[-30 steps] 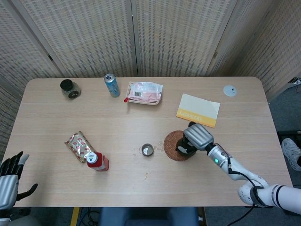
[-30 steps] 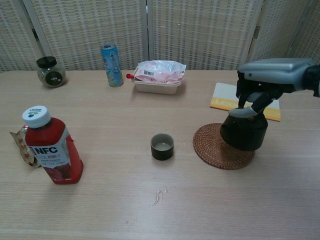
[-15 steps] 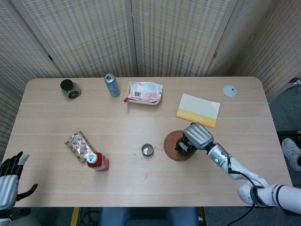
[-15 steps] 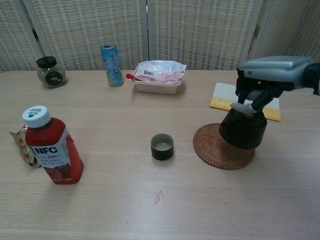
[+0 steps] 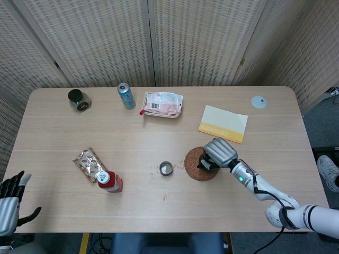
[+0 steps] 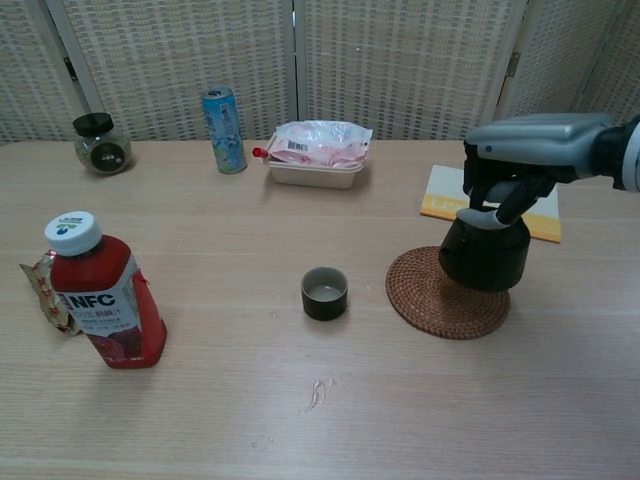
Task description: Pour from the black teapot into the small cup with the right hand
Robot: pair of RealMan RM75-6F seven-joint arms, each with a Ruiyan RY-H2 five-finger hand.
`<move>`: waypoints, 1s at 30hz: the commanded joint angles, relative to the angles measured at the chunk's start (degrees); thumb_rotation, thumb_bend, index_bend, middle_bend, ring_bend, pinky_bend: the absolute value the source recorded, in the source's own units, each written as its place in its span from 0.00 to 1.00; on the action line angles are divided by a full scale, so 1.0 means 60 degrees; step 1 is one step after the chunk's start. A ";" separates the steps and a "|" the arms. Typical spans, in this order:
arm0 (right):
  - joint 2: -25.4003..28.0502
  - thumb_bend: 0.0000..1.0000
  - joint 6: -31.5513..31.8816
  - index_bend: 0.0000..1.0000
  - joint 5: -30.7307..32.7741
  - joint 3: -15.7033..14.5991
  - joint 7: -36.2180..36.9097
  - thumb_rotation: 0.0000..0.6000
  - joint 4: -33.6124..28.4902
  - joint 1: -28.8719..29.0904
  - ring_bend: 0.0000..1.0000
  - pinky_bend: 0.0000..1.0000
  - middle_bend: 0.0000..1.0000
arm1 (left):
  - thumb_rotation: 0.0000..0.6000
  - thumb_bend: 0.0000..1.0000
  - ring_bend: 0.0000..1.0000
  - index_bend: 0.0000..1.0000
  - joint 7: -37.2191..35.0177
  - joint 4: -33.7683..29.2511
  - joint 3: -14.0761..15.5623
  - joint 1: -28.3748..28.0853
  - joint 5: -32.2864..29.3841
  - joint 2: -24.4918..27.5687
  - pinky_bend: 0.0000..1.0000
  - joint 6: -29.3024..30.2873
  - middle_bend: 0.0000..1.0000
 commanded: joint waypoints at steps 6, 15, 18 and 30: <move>-0.0118 0.49 -0.0082 1.00 0.0032 0.0030 -0.0070 0.82 0.0028 0.0122 0.90 0.55 1.00 | 1.00 0.21 0.00 0.05 -0.0020 0.0041 0.0009 0.0022 -0.0028 -0.0014 0.00 -0.0007 0.00; -0.0367 0.49 -0.0286 1.00 -0.0019 0.0200 -0.0313 0.82 0.0052 0.0514 0.90 0.55 1.00 | 1.00 0.21 0.00 0.05 0.0001 0.0014 0.0018 0.0007 0.0018 -0.0038 0.00 -0.0019 0.00; -0.0521 0.49 -0.0460 1.00 0.0050 0.0289 -0.0588 0.82 0.0174 0.0766 0.90 0.55 1.00 | 1.00 0.21 0.00 0.05 0.0009 -0.0002 0.0019 0.0023 0.0043 -0.0041 0.00 0.0026 0.00; -0.1439 0.49 -0.1272 1.00 0.0903 0.0631 -0.1928 0.82 0.0913 0.1976 0.90 0.55 1.00 | 1.00 0.21 0.00 0.05 -0.0038 0.0028 0.0049 0.0166 0.0047 -0.0018 0.00 0.0207 0.00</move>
